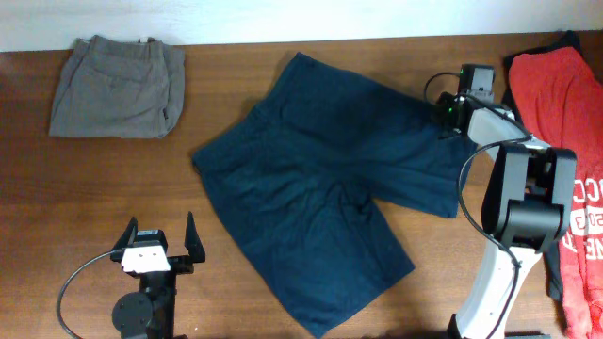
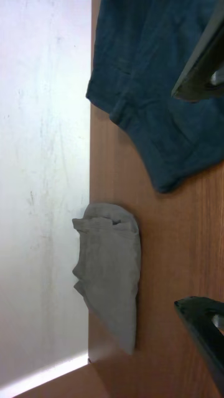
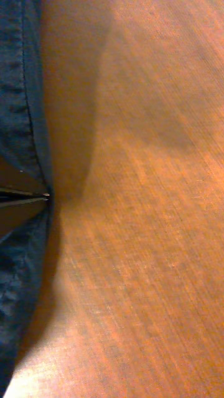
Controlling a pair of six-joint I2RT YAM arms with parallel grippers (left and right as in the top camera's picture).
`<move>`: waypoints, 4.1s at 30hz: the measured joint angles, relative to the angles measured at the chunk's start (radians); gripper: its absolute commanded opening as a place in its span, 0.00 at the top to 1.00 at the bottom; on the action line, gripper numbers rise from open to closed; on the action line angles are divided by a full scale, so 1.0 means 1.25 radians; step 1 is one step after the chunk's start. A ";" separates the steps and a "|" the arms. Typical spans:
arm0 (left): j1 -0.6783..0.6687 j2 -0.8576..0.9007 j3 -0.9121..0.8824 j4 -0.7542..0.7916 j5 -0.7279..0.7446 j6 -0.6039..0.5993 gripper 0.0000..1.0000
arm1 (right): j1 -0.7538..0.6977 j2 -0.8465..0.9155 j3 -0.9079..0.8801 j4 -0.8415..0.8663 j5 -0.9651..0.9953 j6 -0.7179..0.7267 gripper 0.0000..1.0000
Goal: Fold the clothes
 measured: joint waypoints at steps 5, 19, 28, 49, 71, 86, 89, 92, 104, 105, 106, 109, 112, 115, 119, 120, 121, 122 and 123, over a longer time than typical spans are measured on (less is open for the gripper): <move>0.000 0.000 0.000 0.000 0.000 0.000 0.01 | -0.017 0.053 0.115 -0.079 -0.027 -0.018 0.90; 0.000 0.000 0.000 0.000 0.000 0.000 0.01 | 0.039 0.145 0.567 -0.479 -0.242 -0.029 0.44; 0.000 0.000 0.000 0.000 0.000 0.000 0.01 | 0.158 0.132 0.954 -0.938 -0.307 -0.058 0.75; 0.000 0.000 0.000 0.001 0.000 0.000 0.01 | 0.385 -0.004 0.753 -1.139 -0.110 -0.002 0.96; 0.000 -0.001 0.000 0.000 0.000 0.000 0.01 | 0.408 -0.127 0.023 -0.811 -0.130 0.078 0.94; 0.000 -0.001 0.000 0.000 0.000 0.000 0.01 | 0.260 -0.128 -0.100 -0.666 -0.166 0.072 0.92; 0.000 -0.001 0.000 0.000 0.000 0.000 0.01 | 0.218 -0.131 -0.107 -0.658 -0.182 0.065 0.92; 0.000 -0.001 0.000 0.000 0.000 0.000 0.01 | 0.188 -0.134 -0.110 -0.645 -0.189 0.057 0.92; 0.000 -0.001 0.000 0.000 0.000 0.000 0.01 | 0.039 -0.150 -0.106 -0.517 -0.110 0.046 0.90; 0.000 -0.001 0.000 0.000 0.000 0.000 0.01 | 0.023 -0.150 -0.102 -0.506 -0.097 0.045 0.90; 0.000 -0.001 0.000 0.000 0.000 0.000 0.01 | 0.008 -0.150 -0.097 -0.500 -0.082 0.045 0.90; 0.000 -0.001 0.000 0.000 0.000 0.000 0.01 | -0.037 -0.139 -0.041 -0.550 -0.057 0.043 0.91; 0.000 -0.001 0.000 0.000 0.000 0.000 0.01 | -0.057 -0.131 0.061 -0.627 -0.055 0.038 0.89; 0.000 -0.001 0.000 0.000 0.000 0.000 0.01 | -0.041 -0.129 0.214 -0.721 -0.103 0.009 0.64; 0.000 -0.001 0.000 0.000 0.000 0.000 0.01 | 0.025 -0.132 0.366 -0.825 -0.237 -0.089 0.17; 0.000 -0.001 0.000 0.000 0.000 0.000 0.01 | 0.056 -0.133 0.384 -0.847 -0.267 -0.113 0.10; 0.000 -0.001 0.000 0.000 0.000 0.000 0.01 | 0.085 -0.134 0.390 -0.863 -0.286 -0.130 0.09; 0.000 -0.001 0.000 0.000 0.000 0.000 0.01 | 0.114 -0.134 0.391 -0.876 -0.300 -0.152 0.08; 0.000 -0.001 0.000 0.000 0.000 0.000 0.01 | 0.162 -0.133 0.387 -0.884 -0.307 -0.173 0.07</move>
